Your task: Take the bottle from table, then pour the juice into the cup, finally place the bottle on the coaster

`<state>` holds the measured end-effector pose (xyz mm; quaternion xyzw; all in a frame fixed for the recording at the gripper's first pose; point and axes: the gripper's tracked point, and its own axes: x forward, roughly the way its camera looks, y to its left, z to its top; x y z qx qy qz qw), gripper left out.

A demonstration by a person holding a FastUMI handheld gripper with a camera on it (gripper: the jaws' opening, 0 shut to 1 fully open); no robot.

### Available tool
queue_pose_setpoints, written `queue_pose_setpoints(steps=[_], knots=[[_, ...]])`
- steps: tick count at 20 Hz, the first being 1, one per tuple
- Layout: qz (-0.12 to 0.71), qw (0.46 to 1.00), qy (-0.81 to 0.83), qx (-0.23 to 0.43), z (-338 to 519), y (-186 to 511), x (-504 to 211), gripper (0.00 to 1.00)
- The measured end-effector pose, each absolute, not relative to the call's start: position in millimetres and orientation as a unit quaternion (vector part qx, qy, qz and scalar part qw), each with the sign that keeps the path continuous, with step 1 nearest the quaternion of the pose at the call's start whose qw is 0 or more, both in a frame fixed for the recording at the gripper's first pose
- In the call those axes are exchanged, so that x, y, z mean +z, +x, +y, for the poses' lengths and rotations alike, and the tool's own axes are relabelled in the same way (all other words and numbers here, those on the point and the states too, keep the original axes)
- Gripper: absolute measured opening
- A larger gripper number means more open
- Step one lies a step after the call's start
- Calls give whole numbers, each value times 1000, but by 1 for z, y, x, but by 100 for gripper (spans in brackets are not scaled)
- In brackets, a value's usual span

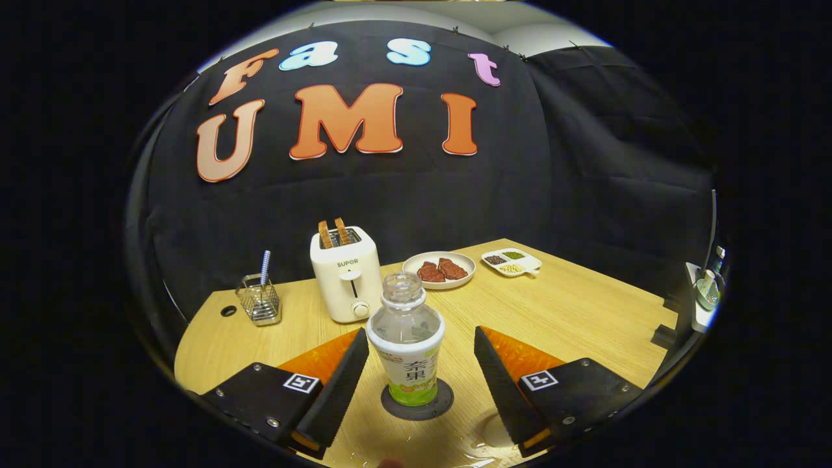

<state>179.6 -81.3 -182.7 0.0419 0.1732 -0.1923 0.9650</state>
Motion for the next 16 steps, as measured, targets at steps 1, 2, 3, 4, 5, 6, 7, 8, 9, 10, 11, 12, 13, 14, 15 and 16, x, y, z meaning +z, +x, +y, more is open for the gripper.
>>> queue_pose_setpoints(steps=[1,2,3,4,5,6,7,8,9,10,11,12,13,14,15,16], knots=[[171,966,40,-190,-82,172,-172,97],[164,968,35,-188,-82,166,-158,97],[154,970,29,-185,-80,160,-141,97],[142,973,23,-181,-76,155,-125,97],[131,976,19,-171,-69,151,-111,97],[122,979,18,-161,-61,147,-98,97],[114,982,19,-149,-50,142,-86,97],[106,985,25,-133,-37,138,-76,97],[97,988,34,-116,-21,134,-65,97],[86,990,36,-104,-8,128,-55,97],[78,992,37,-89,4,123,-46,97],[70,994,39,-75,17,123,-41,96],[61,995,43,-60,31,119,-32,96],[56,996,48,-46,42,113,-27,97],[52,997,52,-36,52,106,-24,96],[49,997,53,-27,60,99,-22,97]])
